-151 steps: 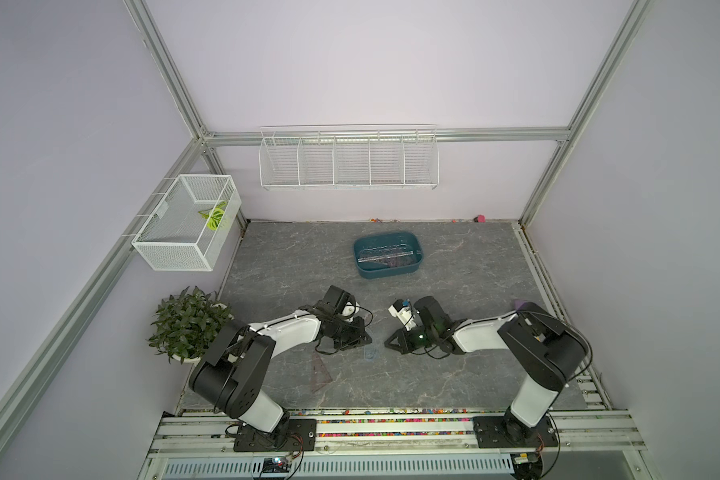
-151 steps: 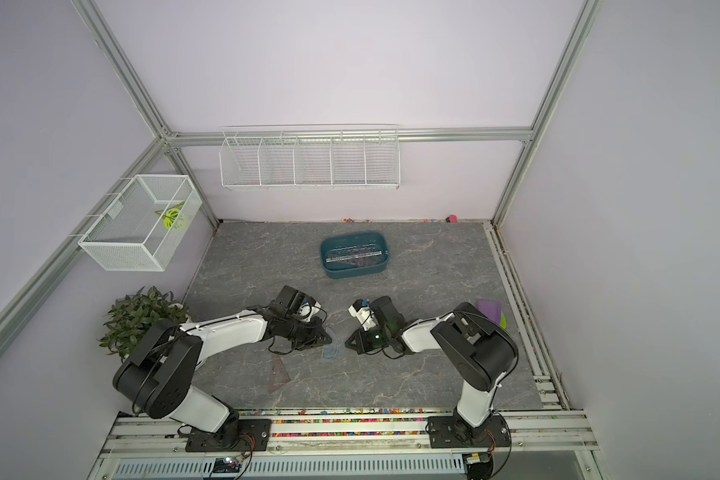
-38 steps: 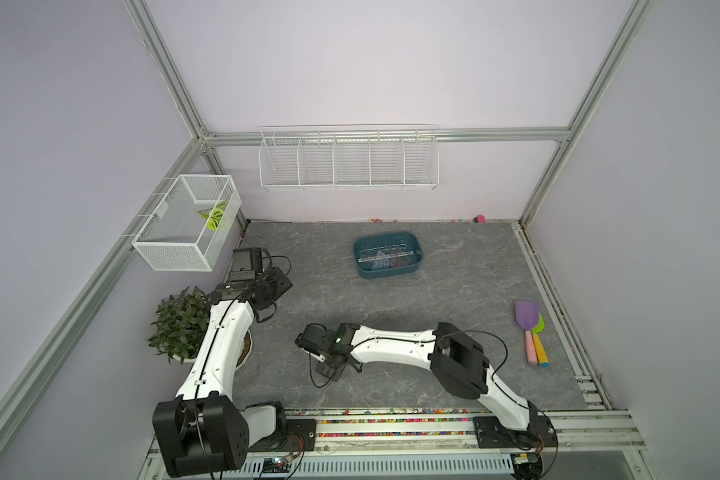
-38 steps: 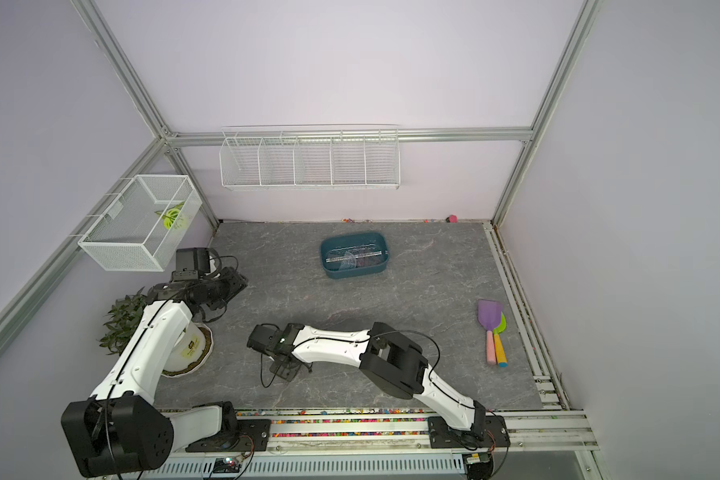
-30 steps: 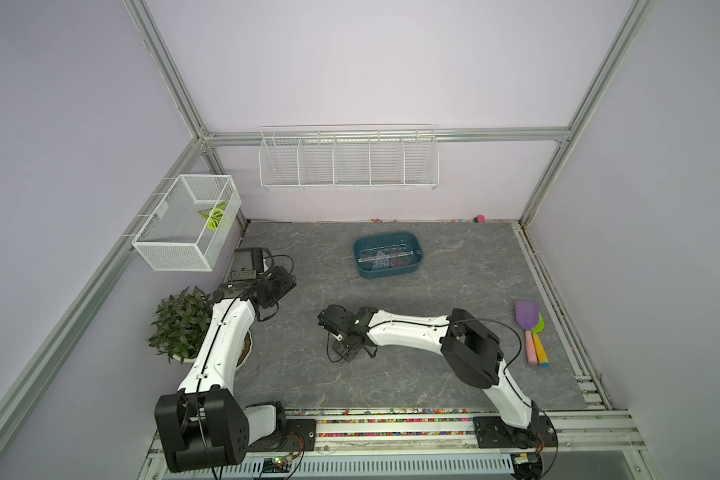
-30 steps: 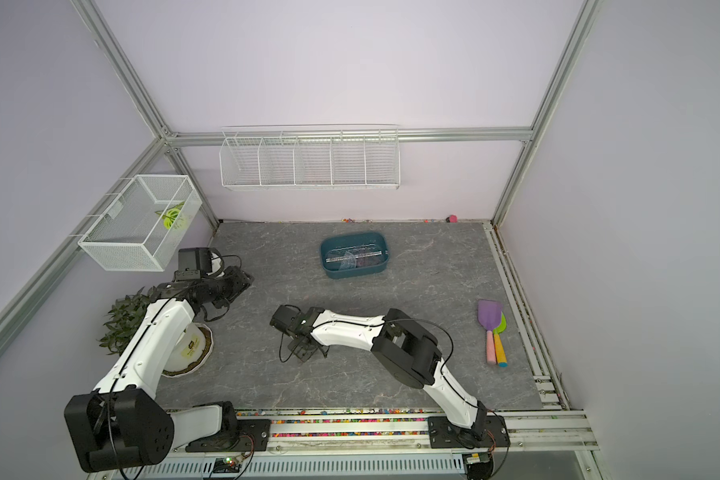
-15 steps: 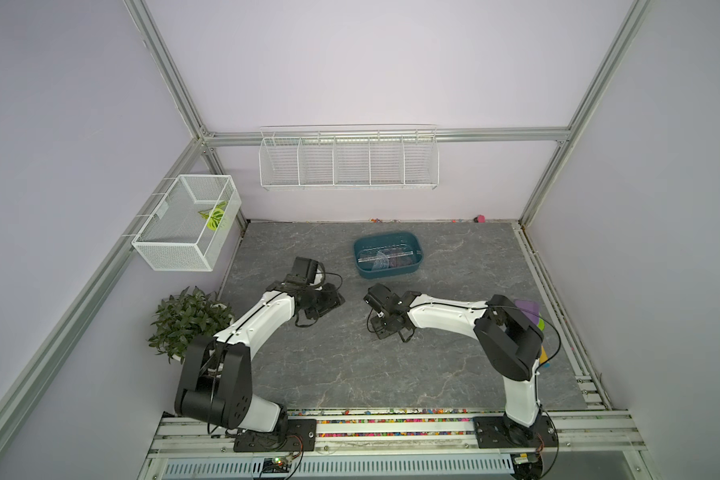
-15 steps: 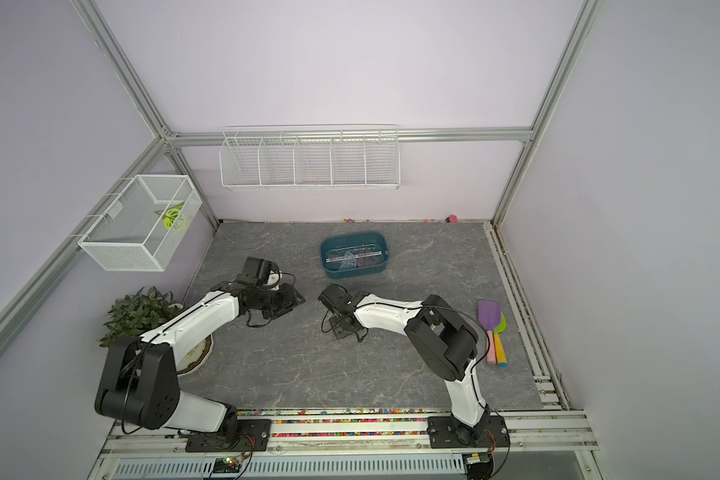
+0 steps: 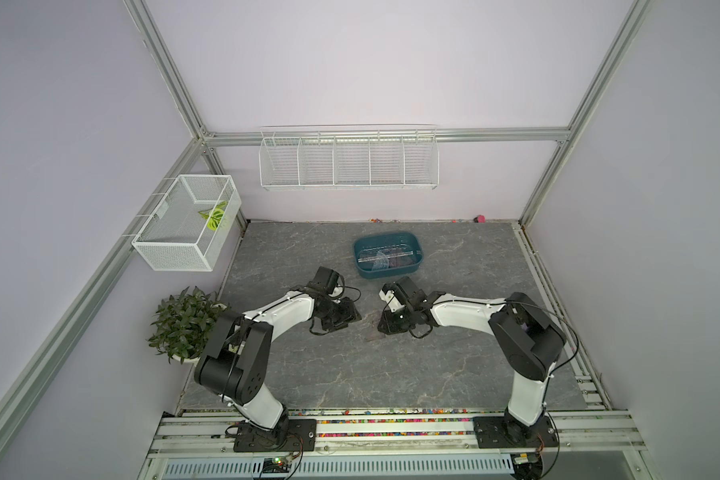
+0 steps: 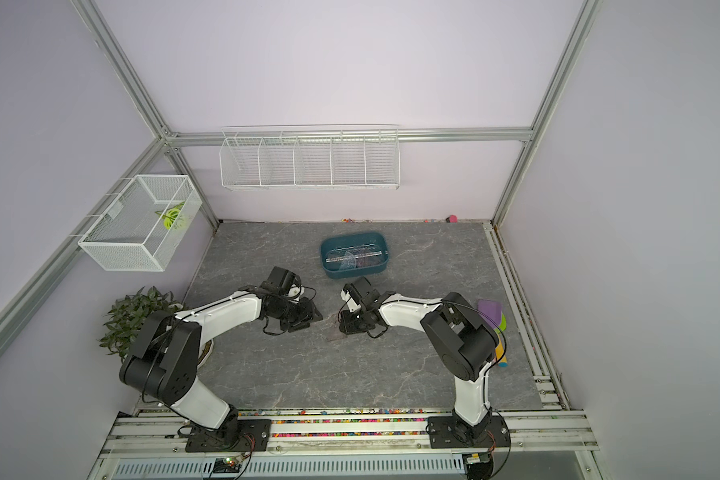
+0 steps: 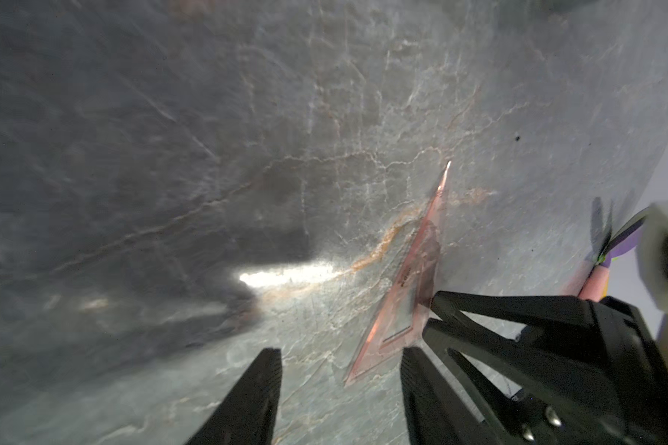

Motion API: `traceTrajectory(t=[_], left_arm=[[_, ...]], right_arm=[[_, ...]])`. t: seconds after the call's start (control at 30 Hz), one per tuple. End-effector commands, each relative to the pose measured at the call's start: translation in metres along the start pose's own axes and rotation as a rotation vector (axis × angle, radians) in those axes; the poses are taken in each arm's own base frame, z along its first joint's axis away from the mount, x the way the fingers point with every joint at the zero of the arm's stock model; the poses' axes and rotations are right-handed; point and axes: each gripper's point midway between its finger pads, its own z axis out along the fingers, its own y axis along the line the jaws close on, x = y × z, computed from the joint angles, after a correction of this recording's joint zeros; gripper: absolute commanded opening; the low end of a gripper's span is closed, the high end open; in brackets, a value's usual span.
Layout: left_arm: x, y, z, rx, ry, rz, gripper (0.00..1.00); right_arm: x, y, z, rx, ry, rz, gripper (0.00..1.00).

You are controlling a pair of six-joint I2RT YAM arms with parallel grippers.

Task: Put the scattered rulers into the storage box
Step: Move the ruler to the center of the board, then pick up the ruler from the center of the board.

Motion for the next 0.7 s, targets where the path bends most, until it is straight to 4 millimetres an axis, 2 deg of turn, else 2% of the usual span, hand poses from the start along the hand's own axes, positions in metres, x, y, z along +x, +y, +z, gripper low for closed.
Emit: traceTrajectory(t=[0.0,0.1,0.2,0.33,0.43,0.67], left_arm=[[0.002,-0.009,0.008,0.036,0.029,0.011,0.55],[0.006,-0.008,0.014,0.035,0.051,0.009,0.55],[0.009,-0.005,0.015,0.032,0.059,0.009,0.55],[0.015,-0.001,0.015,0.028,0.064,0.004,0.54],[0.021,0.004,0.018,0.024,0.082,-0.004,0.54],[0.032,0.011,0.02,0.025,0.104,-0.025,0.54]], right_arm=[[0.02,-0.01,0.011,-0.031,0.075,0.059,0.27],[0.018,-0.009,0.008,-0.056,0.065,0.059,0.25],[0.008,-0.003,-0.002,-0.11,0.013,0.04,0.22],[-0.008,0.006,-0.012,-0.148,-0.055,-0.014,0.11],[-0.013,0.01,-0.012,-0.164,-0.072,-0.03,0.07],[-0.019,0.01,-0.01,-0.163,-0.091,-0.045,0.04]])
